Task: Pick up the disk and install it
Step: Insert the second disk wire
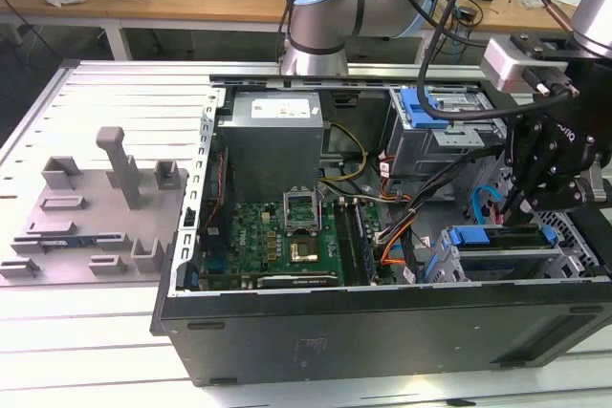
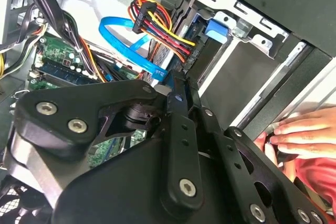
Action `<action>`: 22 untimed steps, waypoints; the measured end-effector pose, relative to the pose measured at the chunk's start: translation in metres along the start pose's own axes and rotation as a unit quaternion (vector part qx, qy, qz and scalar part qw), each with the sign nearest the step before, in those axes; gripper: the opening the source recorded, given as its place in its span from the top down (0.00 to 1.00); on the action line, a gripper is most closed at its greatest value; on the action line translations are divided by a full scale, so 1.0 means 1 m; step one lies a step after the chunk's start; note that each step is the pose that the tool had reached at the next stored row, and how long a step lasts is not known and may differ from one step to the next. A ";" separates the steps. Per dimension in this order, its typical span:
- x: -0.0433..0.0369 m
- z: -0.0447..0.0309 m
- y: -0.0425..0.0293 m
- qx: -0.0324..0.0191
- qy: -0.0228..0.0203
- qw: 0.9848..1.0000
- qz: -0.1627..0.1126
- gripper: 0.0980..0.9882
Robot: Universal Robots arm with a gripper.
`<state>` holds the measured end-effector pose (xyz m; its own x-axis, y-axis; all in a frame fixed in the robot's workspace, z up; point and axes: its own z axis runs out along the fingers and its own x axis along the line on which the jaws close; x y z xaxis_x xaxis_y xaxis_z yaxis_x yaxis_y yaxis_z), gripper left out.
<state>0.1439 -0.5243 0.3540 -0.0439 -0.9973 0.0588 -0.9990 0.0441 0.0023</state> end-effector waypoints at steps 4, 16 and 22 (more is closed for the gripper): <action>-0.0001 0.0008 -0.0002 0.000 0.000 1.000 0.000 0.93; -0.0004 0.0049 -0.0015 0.000 0.000 1.000 0.000 0.93; -0.0006 0.0078 -0.0021 0.000 0.000 1.000 0.000 0.93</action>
<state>0.1459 -0.5242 0.3462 -0.0440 -0.9973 0.0584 -0.9990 0.0442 0.0023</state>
